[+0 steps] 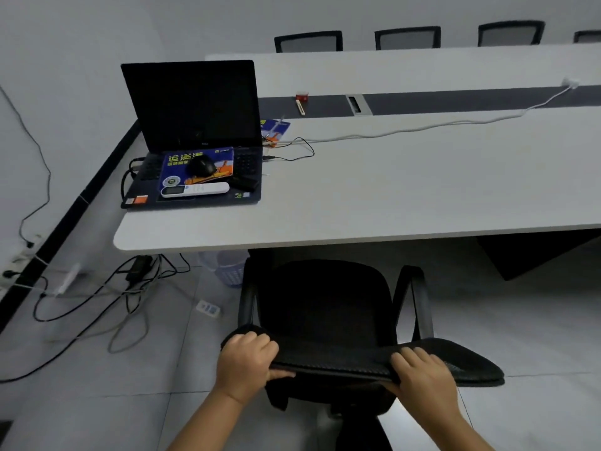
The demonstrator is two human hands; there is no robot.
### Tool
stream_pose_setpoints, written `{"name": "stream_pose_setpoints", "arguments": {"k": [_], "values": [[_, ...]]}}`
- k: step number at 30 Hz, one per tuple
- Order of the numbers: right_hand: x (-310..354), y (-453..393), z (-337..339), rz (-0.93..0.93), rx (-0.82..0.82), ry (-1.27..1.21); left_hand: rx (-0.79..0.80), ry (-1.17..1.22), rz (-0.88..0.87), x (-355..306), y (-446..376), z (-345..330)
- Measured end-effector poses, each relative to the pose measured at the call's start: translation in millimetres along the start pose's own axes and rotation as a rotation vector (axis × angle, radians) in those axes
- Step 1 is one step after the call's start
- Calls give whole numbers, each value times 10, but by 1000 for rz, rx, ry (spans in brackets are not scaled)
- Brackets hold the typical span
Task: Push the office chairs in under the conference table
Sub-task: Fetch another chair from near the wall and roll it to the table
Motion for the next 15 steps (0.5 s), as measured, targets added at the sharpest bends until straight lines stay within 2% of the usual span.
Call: {"name": "stream_pose_setpoints", "arguments": {"k": [7,15], "values": [[-96,-215,-106,102,14,-28,11,9,65,10,-14,-164],[-80,-56,-105,48,29,-79,76,-41,13,-89,47,-168]]}}
Point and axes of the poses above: each hand's wrist, its own y-axis away from the middle knuckle, its own z-axis out of the back of the hand, x = y × z, the point moved 10 cm from there along -y, towards the middle knuckle, and after that the axes turned 4 degrees about -z, right-handed, at the moved point
